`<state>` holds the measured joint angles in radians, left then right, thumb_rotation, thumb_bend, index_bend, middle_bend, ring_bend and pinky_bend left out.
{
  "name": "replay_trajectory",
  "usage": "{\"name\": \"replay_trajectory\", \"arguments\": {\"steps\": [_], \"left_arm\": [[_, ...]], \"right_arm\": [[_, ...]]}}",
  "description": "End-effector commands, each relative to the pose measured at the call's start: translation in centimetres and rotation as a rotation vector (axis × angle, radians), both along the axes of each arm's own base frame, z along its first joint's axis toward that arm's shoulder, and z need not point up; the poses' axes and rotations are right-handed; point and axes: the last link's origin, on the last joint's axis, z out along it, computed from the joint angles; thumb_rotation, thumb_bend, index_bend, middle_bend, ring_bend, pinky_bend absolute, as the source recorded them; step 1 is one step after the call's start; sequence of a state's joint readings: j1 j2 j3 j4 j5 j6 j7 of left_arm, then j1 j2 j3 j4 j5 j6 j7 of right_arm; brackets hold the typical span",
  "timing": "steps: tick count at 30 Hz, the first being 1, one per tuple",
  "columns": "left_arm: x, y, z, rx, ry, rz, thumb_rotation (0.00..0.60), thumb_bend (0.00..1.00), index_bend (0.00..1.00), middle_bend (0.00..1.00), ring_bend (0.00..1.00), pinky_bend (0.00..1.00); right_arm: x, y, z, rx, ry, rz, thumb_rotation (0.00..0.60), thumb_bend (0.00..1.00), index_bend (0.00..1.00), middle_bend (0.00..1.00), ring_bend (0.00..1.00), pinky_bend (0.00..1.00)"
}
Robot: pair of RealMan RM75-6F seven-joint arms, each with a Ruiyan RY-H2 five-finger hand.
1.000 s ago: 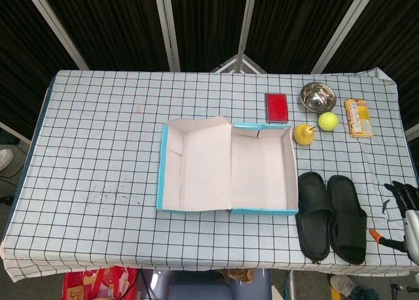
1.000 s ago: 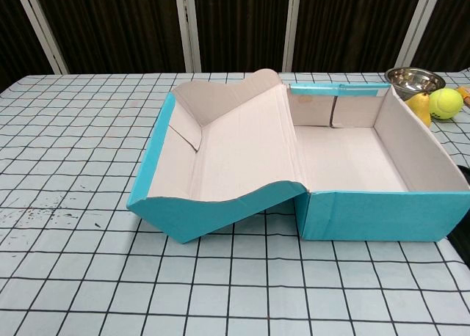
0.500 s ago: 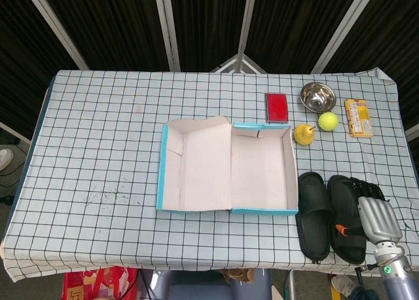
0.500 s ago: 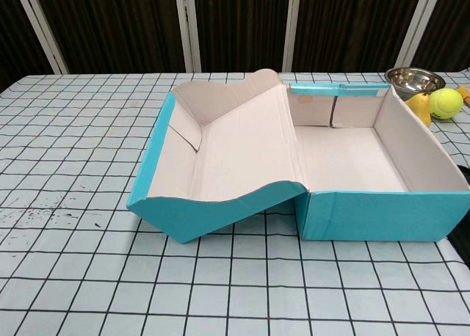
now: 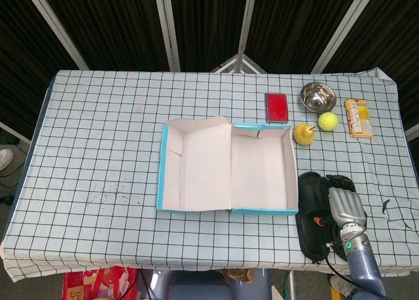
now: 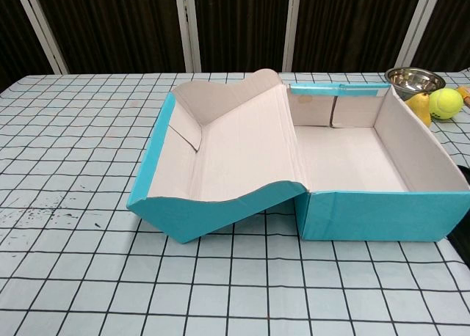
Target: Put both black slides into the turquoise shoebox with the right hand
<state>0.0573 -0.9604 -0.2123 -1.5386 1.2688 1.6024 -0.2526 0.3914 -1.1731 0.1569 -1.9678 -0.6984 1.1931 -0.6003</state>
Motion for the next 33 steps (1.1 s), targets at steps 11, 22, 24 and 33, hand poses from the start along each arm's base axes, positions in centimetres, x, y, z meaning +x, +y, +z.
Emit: {"name": "replay_trajectory", "arguments": {"steps": [11,22,24,33], "left_arm": [[-0.2,0.3,-0.2,-0.009,0.009,0.013,0.600,0.81,0.22,0.10,0.06,0.14],[-0.3,0.4,-0.3,-0.010,0.016,0.026,0.600,0.81,0.22,0.10,0.06,0.14],[-0.4,0.4,-0.2,-0.009,0.015,0.028,0.600,0.81,0.22,0.10,0.06,0.14],[-0.4,0.4,-0.1,-0.007,0.010,0.027,0.600,0.81,0.22,0.10,0.06,0.14]], "right_arm": [[-0.9,-2.0,-2.3,0.060,0.068,-0.021,0.600,0.07,0.14,0.12,0.06,0.00],[-0.1,-3.4,-3.3,0.119,0.122,-0.005,0.600,0.07,0.18,0.20,0.06,0.00],[0.2,-3.7,-3.4,0.120,0.124,0.001,0.600,0.07,0.24,0.24,0.06,0.00],[0.7,-4.4,-3.5,0.134,0.139,0.005,0.600,0.22,0.49,0.52,0.21,0.00]]}}
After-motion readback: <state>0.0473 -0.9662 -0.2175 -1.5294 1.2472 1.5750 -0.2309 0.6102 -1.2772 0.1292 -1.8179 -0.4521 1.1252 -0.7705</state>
